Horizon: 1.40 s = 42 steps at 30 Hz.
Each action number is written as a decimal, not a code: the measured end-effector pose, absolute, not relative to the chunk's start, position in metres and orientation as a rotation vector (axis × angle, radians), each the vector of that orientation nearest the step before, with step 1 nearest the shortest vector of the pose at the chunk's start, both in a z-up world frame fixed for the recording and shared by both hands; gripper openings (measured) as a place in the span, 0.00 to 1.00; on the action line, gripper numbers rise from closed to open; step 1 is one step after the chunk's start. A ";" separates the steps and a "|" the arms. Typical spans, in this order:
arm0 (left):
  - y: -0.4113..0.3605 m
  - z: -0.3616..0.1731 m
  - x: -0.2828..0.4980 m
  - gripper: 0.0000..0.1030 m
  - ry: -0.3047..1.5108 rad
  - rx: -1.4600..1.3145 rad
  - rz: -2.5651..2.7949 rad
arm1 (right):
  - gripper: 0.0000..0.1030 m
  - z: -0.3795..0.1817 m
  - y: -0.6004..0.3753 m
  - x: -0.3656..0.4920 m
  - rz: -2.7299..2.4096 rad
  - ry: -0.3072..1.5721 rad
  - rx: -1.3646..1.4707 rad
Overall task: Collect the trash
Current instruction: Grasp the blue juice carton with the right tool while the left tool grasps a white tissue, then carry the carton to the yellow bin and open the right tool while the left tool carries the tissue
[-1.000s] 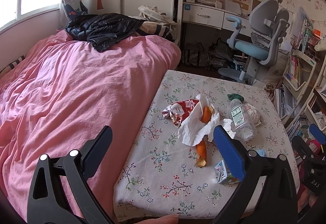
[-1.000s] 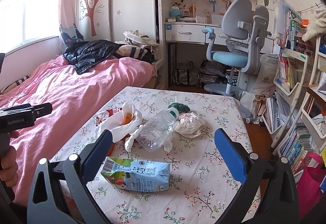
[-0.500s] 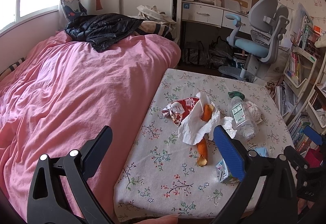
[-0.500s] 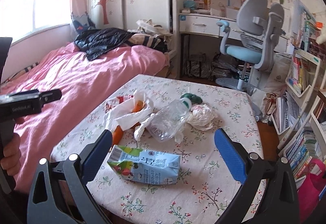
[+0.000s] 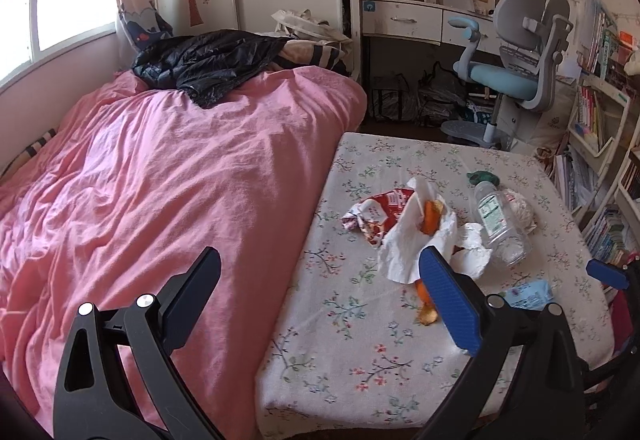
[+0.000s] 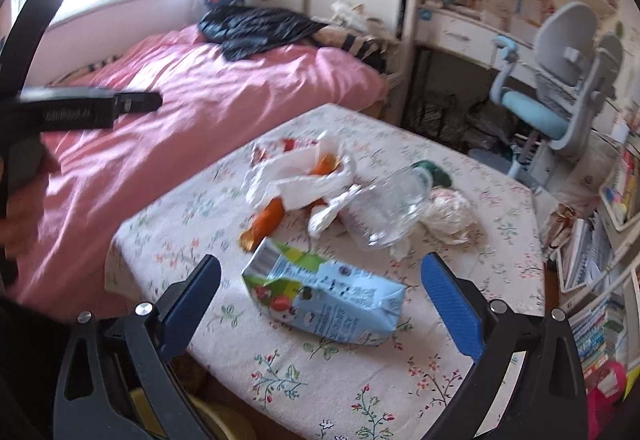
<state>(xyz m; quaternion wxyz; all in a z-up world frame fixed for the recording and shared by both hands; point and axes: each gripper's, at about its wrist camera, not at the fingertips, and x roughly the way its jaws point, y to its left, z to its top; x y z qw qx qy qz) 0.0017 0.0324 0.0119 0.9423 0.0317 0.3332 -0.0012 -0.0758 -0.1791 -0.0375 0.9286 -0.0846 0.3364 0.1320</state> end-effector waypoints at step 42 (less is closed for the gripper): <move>-0.065 -0.096 0.159 0.26 0.926 0.221 -0.290 | 0.65 -0.095 -0.196 -0.011 0.447 0.954 -0.153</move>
